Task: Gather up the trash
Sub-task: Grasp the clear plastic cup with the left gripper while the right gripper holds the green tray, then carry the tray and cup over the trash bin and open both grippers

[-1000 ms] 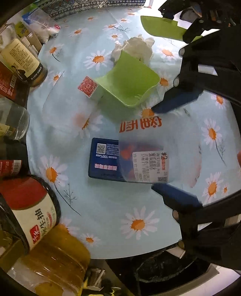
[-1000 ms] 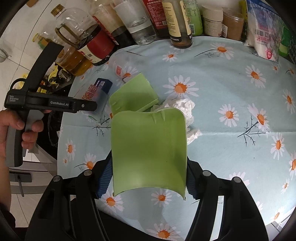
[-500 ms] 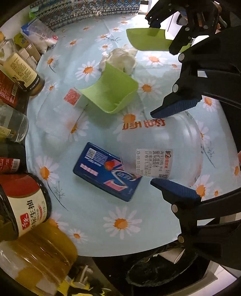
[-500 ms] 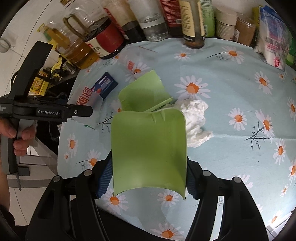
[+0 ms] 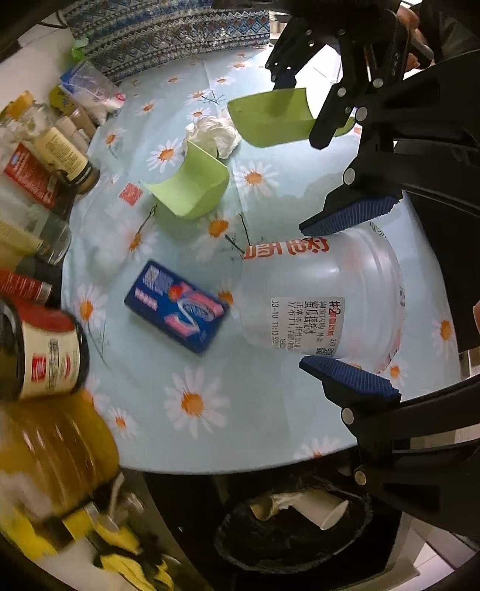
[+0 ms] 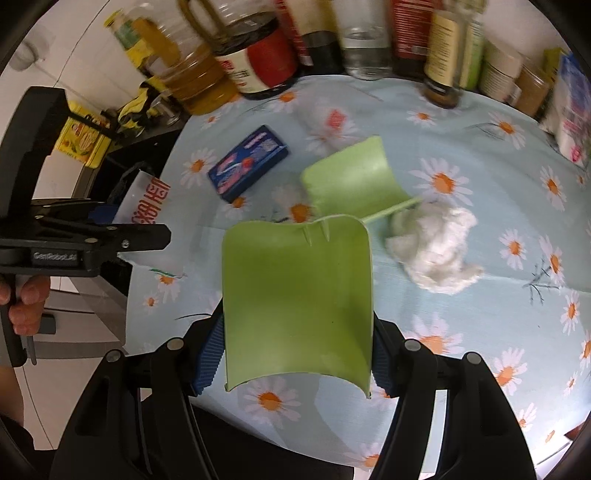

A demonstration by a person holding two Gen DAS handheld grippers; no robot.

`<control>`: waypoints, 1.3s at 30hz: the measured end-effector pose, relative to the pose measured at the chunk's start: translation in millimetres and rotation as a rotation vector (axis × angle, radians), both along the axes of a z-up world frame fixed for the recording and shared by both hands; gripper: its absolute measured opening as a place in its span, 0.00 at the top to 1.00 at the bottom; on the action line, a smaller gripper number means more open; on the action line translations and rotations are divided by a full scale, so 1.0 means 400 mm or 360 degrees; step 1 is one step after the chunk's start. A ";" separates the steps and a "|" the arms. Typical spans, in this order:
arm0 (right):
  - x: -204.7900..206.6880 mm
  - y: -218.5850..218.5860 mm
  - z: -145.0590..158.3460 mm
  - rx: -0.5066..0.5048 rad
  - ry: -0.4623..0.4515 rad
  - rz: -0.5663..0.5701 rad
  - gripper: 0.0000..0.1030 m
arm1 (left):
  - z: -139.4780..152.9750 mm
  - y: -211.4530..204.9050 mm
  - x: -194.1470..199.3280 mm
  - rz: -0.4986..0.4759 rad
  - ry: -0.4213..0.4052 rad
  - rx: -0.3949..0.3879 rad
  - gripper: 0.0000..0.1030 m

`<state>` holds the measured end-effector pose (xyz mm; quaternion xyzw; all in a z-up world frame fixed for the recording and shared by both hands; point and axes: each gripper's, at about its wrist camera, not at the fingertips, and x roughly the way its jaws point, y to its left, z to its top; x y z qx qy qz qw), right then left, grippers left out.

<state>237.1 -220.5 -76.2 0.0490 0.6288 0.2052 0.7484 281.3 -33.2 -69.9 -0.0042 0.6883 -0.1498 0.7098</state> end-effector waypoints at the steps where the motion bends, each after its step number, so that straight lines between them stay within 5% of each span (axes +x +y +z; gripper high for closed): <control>1: 0.000 0.025 0.002 -0.0003 -0.0002 0.0021 0.36 | 0.004 0.015 -0.006 0.0011 -0.0004 -0.0004 0.37; 23: -0.009 0.529 0.011 -0.0124 0.0029 0.0335 0.36 | -0.010 0.560 -0.135 0.0391 -0.0043 -0.0125 0.37; 39: 0.080 0.876 -0.010 -0.0030 0.0094 0.0418 0.35 | -0.068 0.878 -0.100 0.0487 -0.0031 -0.0151 0.37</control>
